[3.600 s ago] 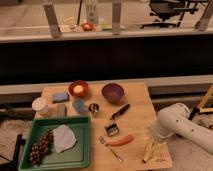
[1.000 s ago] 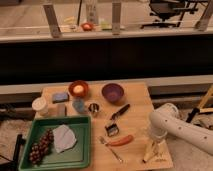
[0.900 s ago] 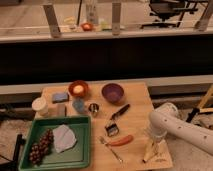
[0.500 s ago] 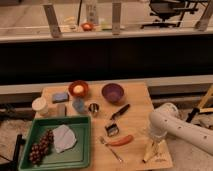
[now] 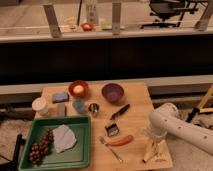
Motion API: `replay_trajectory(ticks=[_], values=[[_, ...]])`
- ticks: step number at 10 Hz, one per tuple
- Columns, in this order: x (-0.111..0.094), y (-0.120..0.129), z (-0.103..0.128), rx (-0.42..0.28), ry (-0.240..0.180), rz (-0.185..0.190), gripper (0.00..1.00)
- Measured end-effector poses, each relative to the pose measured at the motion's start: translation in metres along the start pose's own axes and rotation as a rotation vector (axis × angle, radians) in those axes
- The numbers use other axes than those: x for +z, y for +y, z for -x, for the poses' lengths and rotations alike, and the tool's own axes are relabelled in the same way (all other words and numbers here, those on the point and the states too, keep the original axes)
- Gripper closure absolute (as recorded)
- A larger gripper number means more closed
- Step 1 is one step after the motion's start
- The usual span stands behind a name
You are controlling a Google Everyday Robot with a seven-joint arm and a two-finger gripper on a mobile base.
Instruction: Place banana in purple bowl
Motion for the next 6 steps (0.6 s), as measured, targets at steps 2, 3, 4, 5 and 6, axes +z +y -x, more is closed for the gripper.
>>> replay_trajectory(ticks=[2,3,4,5,6], values=[[-0.001,0.003,0.001,0.002,-0.001,-0.004,0.20],[-0.004,0.005,0.002,0.004,0.000,-0.013,0.20],[-0.006,0.008,0.003,0.007,0.002,-0.021,0.20],[-0.008,0.010,0.004,0.010,0.004,-0.028,0.20],[-0.009,0.011,0.005,0.011,0.005,-0.035,0.20]])
